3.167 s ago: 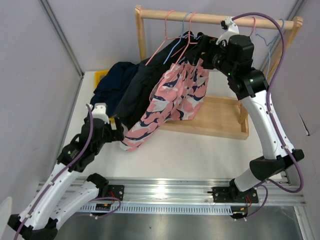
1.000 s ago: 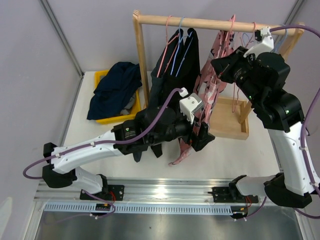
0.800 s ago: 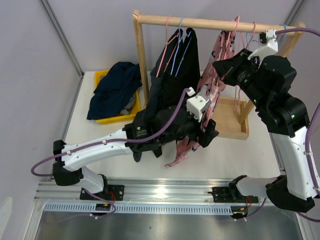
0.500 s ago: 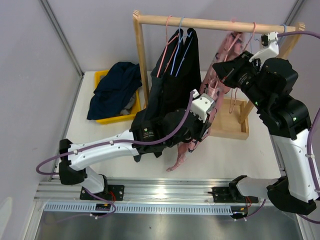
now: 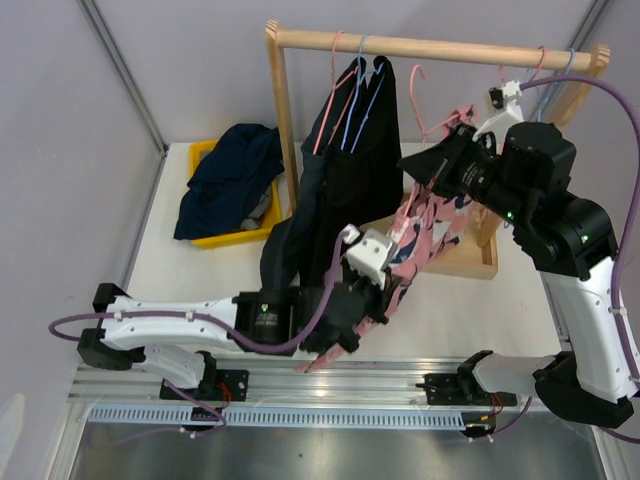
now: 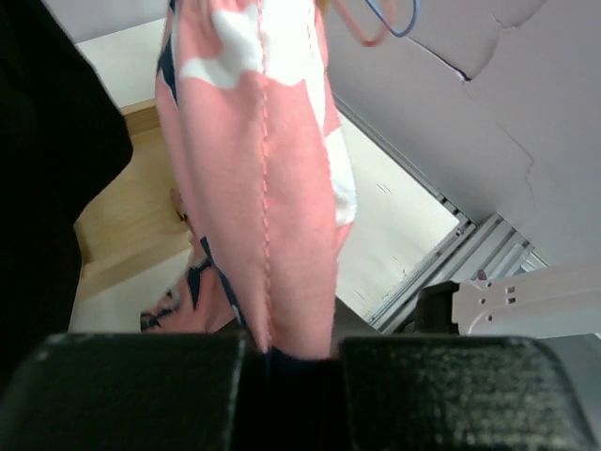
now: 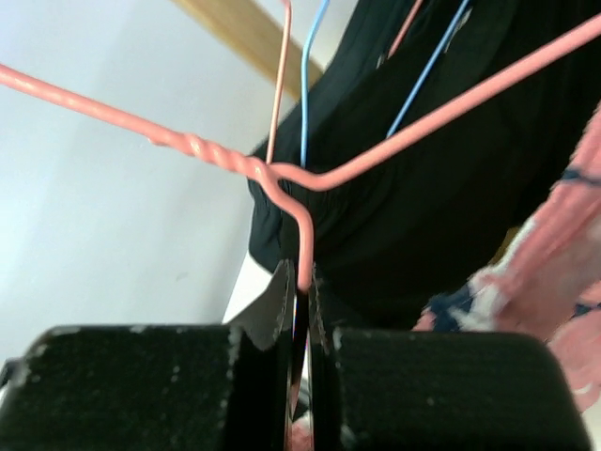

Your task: Remove the shorts from the hanger

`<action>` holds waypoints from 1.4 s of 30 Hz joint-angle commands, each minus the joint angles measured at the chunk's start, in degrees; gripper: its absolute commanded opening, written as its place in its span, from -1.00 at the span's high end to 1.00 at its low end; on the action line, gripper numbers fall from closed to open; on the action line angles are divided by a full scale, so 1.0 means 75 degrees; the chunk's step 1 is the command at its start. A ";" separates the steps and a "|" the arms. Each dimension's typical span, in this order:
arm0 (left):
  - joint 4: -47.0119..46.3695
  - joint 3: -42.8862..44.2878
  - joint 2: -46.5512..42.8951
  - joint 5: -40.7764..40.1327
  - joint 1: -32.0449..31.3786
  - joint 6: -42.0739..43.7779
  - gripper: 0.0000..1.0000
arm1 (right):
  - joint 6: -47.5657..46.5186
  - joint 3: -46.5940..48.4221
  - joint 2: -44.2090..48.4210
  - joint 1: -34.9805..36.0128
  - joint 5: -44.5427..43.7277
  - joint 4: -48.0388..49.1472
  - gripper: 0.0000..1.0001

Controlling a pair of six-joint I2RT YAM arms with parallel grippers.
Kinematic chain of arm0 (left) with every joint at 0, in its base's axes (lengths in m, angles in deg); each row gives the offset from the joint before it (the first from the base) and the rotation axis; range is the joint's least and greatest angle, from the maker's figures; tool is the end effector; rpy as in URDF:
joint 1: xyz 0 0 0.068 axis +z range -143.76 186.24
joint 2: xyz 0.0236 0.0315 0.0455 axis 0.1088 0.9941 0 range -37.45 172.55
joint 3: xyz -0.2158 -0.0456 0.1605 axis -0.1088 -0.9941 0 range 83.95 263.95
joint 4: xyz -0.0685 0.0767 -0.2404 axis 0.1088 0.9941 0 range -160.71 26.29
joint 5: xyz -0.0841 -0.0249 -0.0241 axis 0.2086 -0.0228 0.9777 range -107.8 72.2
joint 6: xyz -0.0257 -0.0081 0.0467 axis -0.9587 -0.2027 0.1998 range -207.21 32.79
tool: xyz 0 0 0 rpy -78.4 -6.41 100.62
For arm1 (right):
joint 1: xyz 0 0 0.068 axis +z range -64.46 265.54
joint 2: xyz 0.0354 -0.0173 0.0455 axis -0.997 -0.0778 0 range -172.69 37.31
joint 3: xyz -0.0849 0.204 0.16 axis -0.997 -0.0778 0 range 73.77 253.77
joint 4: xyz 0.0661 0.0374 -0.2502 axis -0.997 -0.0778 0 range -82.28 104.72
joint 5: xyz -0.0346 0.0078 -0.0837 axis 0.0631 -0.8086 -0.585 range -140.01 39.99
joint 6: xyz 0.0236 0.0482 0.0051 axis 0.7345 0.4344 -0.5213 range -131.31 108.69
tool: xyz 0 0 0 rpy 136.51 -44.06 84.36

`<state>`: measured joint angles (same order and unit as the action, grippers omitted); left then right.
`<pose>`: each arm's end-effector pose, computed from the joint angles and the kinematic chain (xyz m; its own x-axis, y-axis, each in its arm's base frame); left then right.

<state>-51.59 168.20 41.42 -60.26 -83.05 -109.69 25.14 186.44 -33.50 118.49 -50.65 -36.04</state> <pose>0.0278 -0.3045 0.4314 -0.2817 -0.0346 -0.9589 0.6732 0.7050 -0.2232 0.1545 0.0998 0.5541 -0.4220 0.4344 -0.7958 -0.3528 0.7299 0.5855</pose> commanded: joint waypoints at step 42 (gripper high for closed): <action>0.0583 0.1056 0.2014 0.1419 0.2569 0.0209 1.00 | -0.0299 0.1628 0.0489 -0.1780 0.0309 -0.1095 1.00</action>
<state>-46.06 182.43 60.79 -52.87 -59.25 -107.29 25.75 194.00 -25.72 105.31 -46.10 -44.85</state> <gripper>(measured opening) 0.007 0.044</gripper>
